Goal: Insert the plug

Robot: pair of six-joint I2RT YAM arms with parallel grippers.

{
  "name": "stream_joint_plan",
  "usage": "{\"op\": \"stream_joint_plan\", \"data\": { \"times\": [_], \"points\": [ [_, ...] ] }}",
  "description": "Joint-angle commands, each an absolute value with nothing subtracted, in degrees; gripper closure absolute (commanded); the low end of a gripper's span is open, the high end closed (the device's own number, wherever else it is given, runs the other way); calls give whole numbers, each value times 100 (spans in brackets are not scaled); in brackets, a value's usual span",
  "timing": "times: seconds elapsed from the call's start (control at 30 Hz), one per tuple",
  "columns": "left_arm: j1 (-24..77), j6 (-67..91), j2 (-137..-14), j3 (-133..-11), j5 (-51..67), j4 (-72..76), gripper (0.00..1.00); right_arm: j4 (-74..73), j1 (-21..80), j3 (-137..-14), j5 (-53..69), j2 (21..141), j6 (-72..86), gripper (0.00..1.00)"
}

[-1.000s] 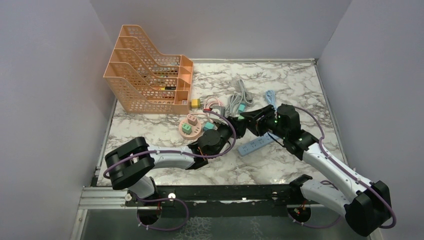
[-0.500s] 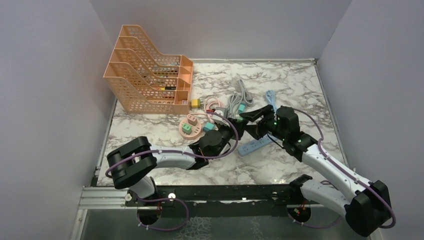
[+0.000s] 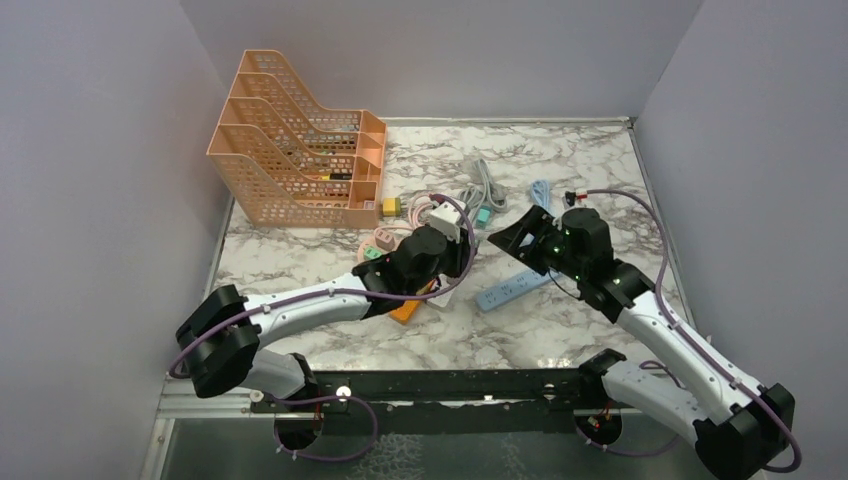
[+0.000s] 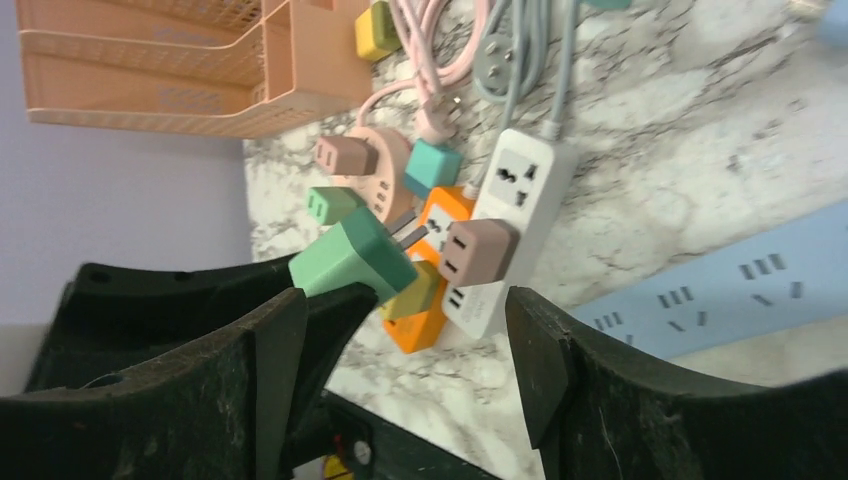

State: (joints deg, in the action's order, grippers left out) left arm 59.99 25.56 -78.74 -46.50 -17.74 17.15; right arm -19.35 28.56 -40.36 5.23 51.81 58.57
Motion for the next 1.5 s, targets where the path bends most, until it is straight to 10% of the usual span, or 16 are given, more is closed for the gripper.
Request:
{"op": "stream_joint_plan", "data": {
  "times": [0.0, 0.73, 1.47],
  "points": [
    [5705, 1853, -7735, -5290, -481, -576, 97, -2959, 2882, -4275, -507, 4867, 4923, 28],
    [5413, -339, -10695, -8931, 1934, -3783, 94, -4148, 2880, -3760, -2390, 3380, 5275, 39],
    [5713, -1288, -11873, -10354, 1593, -5177, 98, -4556, 2881, -3508, -3295, 2286, 5827, 47]
  ]
}}
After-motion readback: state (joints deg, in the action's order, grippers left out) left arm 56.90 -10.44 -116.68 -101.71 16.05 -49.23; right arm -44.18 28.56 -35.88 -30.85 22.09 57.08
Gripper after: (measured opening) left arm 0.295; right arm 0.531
